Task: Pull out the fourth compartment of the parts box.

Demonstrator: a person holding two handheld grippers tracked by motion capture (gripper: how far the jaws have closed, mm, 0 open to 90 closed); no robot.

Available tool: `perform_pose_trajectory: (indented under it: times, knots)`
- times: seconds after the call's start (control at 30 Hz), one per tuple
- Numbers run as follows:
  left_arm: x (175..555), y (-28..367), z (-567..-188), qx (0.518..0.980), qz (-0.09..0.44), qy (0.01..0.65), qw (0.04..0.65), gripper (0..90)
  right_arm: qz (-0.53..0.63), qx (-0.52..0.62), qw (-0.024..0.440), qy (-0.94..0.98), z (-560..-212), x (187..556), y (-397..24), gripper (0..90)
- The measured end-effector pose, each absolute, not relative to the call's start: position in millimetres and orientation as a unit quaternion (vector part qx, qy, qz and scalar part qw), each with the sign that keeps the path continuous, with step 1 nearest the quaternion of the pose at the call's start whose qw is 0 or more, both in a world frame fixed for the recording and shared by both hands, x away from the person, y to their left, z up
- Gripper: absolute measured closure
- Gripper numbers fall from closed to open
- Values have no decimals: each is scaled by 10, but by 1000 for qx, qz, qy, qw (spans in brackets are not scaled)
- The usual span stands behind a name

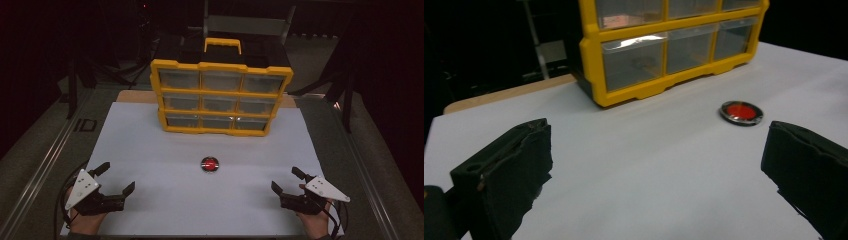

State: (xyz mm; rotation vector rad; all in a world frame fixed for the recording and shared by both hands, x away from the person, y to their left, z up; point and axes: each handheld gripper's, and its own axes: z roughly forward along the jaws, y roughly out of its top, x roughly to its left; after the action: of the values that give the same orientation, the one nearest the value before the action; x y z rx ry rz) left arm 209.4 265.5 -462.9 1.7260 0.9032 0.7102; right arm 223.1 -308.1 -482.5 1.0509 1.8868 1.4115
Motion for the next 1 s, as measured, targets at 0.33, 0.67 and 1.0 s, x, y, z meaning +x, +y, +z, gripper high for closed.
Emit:
perform_pose_trajectory:
  times: [0.33, 0.67, 1.0]
  knots:
    - [2100, 2634, -4607, 718, 292, 371, 511, 6, 528, 396, 276, 699, -4824, 2207, -3094, 90]
    - [2129, 2533, -4486, 718, 295, 358, 519, 6, 534, 397, 273, 695, -4824, 2209, -3079, 91]
    - [2205, 2420, -4311, 727, 296, 334, 522, 7, 536, 396, 270, 695, -4841, 2217, -3046, 91]
